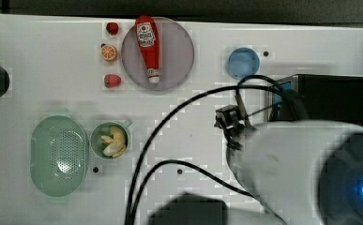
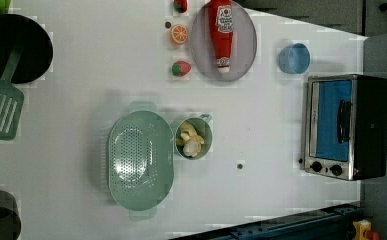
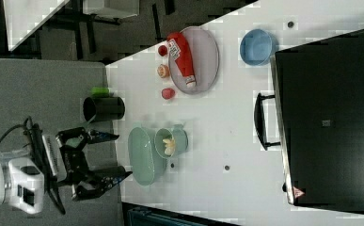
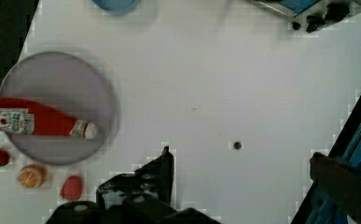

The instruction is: Pick Banana and place it in mug.

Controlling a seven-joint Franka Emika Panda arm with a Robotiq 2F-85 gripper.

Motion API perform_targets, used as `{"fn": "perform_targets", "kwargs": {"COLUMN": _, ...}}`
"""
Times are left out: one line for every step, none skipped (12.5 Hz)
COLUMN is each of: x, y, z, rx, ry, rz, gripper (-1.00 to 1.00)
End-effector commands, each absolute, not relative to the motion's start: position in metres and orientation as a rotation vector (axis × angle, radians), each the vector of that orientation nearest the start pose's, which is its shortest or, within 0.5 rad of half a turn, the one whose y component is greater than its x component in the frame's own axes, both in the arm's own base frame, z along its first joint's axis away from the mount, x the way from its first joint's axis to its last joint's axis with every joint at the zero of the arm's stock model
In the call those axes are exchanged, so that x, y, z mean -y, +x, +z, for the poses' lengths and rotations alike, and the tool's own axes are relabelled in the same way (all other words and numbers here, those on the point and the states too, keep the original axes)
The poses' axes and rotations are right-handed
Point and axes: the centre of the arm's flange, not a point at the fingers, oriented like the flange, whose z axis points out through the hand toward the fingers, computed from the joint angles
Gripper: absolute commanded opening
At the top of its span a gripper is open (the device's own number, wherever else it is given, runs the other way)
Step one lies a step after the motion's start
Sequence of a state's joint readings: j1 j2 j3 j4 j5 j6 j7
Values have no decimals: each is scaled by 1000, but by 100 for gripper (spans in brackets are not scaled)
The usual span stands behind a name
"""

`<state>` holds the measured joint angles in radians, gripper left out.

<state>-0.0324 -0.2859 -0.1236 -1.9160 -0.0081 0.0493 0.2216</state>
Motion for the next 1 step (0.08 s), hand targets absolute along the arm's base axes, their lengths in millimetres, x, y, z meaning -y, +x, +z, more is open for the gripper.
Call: {"fn": "perform_targets", "kwargs": {"x": 34, "y": 473, "z": 593, "rx": -1516, "ry": -2757, "rz": 46, "gripper": 100}}
